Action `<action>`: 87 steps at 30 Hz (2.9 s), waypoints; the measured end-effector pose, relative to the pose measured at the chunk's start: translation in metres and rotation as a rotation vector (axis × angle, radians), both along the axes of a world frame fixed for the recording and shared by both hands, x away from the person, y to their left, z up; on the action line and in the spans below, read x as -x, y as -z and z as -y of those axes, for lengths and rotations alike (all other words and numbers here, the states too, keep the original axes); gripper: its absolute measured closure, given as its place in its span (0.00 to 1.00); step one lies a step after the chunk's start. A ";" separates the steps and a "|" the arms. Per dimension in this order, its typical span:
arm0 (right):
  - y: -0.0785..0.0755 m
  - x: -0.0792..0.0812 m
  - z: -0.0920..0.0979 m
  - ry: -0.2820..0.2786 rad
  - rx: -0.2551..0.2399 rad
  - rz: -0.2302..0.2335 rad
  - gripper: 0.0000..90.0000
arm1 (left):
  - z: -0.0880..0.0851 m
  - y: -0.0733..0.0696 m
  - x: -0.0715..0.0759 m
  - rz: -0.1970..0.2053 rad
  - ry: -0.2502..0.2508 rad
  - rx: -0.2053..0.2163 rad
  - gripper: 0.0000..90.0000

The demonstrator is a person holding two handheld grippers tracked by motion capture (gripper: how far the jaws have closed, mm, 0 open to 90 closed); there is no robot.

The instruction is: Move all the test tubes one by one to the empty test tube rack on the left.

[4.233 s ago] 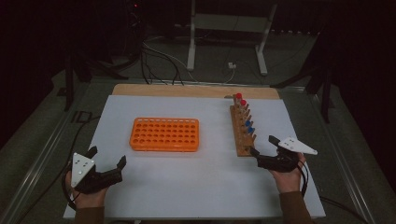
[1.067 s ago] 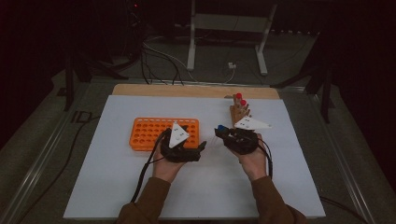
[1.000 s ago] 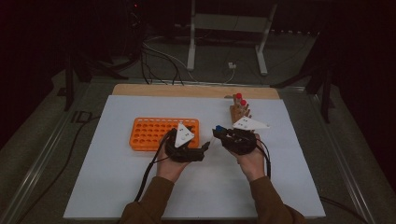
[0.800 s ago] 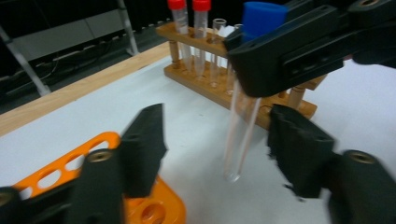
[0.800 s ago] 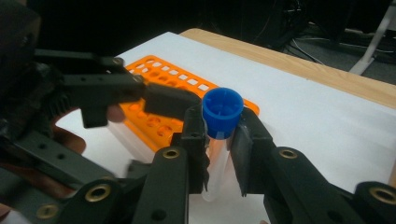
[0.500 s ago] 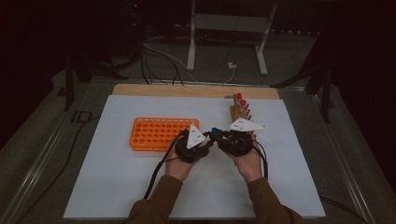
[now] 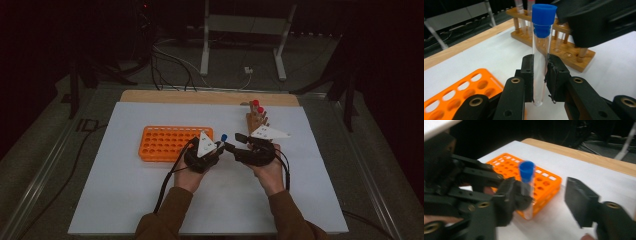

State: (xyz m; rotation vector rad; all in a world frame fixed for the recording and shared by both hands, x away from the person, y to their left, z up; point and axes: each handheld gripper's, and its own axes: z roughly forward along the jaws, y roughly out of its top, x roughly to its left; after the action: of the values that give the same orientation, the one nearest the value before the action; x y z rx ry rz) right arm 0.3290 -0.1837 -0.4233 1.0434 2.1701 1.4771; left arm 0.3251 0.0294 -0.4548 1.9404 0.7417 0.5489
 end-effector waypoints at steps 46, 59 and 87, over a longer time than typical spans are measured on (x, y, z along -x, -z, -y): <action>0.022 0.020 0.067 0.193 0.079 0.046 0.00 | -0.028 0.025 -0.015 -0.060 -0.107 0.068 0.85; 0.025 0.019 0.064 0.190 0.089 0.041 0.00 | -0.031 0.038 -0.014 -0.097 -0.108 0.024 0.85; 0.027 0.006 0.064 0.225 0.131 0.029 0.01 | -0.046 0.029 -0.010 -0.133 -0.122 0.135 0.25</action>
State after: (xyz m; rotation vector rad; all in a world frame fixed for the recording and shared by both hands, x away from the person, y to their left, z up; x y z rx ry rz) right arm 0.3232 -0.2475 -0.4501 1.1687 2.0231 1.2261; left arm 0.3353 0.0752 -0.4841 1.8272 0.9618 0.4344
